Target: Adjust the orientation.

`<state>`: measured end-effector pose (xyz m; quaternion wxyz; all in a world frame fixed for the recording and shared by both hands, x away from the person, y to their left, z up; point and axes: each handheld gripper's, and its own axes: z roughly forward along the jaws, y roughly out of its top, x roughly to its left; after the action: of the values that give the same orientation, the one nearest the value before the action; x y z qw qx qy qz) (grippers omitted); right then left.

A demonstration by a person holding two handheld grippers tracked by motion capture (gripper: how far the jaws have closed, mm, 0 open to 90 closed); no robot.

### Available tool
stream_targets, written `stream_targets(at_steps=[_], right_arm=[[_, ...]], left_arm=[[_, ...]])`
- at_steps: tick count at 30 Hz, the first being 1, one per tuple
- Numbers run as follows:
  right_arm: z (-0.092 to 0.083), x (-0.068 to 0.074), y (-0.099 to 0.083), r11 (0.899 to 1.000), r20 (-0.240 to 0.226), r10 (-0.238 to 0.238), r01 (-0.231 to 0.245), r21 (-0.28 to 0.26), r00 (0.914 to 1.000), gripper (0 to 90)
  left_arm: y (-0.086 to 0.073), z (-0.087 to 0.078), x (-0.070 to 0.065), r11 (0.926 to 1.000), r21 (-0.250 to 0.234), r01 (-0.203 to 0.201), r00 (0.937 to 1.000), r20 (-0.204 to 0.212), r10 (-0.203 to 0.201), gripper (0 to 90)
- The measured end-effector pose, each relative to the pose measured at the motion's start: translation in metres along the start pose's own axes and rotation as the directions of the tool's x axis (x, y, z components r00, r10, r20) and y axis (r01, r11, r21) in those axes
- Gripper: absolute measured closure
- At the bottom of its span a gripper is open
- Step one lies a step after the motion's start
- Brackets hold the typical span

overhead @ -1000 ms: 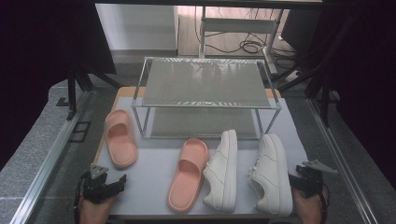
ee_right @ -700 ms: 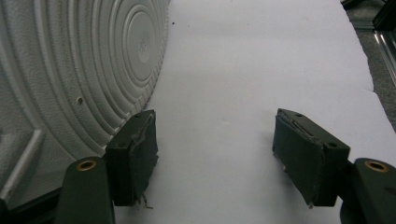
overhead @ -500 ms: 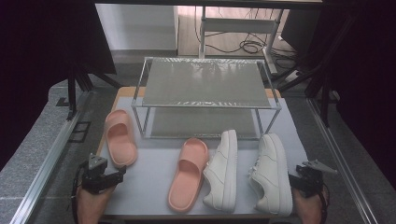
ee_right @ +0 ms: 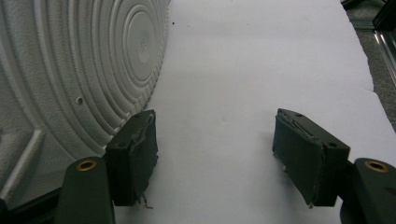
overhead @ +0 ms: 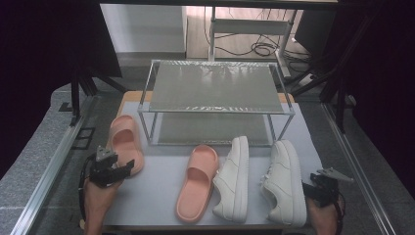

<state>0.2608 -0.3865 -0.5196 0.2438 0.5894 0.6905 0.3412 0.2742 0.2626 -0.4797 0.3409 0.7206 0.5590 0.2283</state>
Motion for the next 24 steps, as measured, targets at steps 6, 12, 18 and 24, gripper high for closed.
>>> stream_targets(at_steps=[6,12,18,24], right_arm=[[0.0,0.0,0.0,1.0,0.0,-0.001,0.001,0.0,1.0,31.2],[0.0,0.0,0.0,1.0,-0.002,-0.001,0.001,0.0,1.0,31.2],[0.0,0.0,0.0,1.0,-0.001,0.0,0.0,-0.001,1.0,31.2],[0.0,0.0,0.0,1.0,-0.001,-0.003,0.003,-0.001,1.0,31.2]], left_arm=[[0.013,0.013,0.004,1.0,0.002,0.006,0.9999,-0.011,-0.006,41.1],[0.025,0.027,0.008,1.0,-0.003,0.005,0.9998,-0.019,-0.005,44.9],[0.039,0.043,0.012,0.9997,0.01,0.023,0.9996,-0.015,-0.023,50.5],[0.051,0.056,0.012,0.9995,0.025,0.018,0.9993,-0.033,-0.017,53.1]])
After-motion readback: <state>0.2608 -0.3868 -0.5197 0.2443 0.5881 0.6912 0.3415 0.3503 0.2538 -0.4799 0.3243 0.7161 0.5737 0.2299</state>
